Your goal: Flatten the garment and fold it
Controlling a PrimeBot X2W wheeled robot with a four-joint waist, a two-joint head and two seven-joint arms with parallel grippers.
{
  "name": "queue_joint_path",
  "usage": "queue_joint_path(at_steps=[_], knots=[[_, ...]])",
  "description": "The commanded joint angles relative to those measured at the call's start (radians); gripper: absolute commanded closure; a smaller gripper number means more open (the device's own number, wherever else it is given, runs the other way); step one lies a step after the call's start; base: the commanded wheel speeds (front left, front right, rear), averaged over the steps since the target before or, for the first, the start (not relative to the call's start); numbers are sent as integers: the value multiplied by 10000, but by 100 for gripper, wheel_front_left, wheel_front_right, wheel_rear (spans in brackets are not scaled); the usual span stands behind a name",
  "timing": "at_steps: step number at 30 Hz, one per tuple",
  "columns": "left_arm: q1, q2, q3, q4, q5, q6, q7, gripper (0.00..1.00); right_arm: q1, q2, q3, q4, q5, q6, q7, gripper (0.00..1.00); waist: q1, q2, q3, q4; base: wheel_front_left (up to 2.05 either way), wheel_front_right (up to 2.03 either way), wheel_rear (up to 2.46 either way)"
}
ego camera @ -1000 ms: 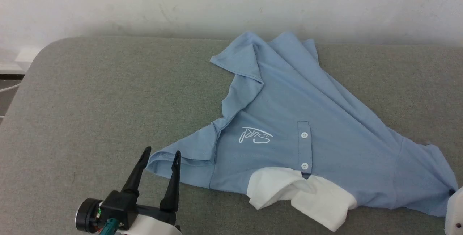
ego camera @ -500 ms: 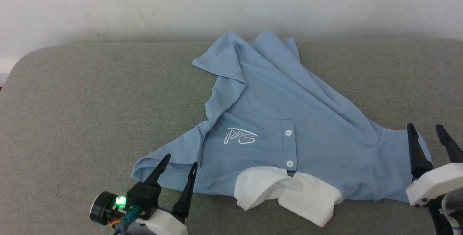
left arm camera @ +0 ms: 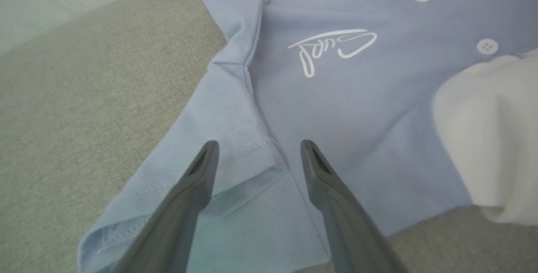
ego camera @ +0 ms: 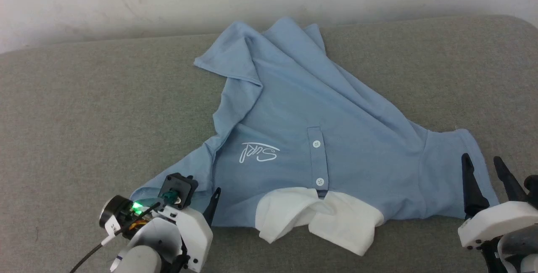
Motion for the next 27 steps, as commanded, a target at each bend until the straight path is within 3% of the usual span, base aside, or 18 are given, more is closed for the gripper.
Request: queue_joint_path(at_steps=[1, 3, 4, 5, 6, 16, 21, 27], knots=[[-190, 70, 9, 140, -87, -20, 159, 0, -132, 46, -57, 112, -64, -15, -98, 0, -1, 0, 169, -146, 0, 0, 0], [-270, 77, -7, 244, -184, -37, 308, 0, -174, 67, -111, 240, -107, -15, -143, 0, -1, 0, 214, -163, 0, 0, 0], [-302, 81, -28, 290, -237, -49, 381, 51, -195, 76, -132, 295, -126, -15, -166, 0, -1, 0, 232, -164, 0, 0, 0], [-302, 81, -28, 290, -237, -49, 381, 51, -195, 76, -132, 295, -126, -15, -166, 0, -1, 0, 232, -164, 0, 0, 0], [-333, 88, -53, 307, -283, -62, 410, 100, -213, 85, -146, 344, -143, -15, -192, 0, -1, 0, 243, -160, 0, 0, 0], [-150, 107, -175, -604, -770, -98, 165, 100, -201, 144, -249, 716, -405, -15, -246, 0, -1, 0, -107, 181, 0, 0, 0], [-113, 38, 538, -1660, -1491, 196, 203, 100, -152, 152, -261, 672, -489, -15, -195, 0, -1, 0, -275, 390, 0, 0, 0], [-635, 775, 1389, -1428, -1647, 449, 830, 100, -326, 123, 111, 425, -548, -15, -108, 0, -1, 0, -24, 252, 0, 0, 0]])
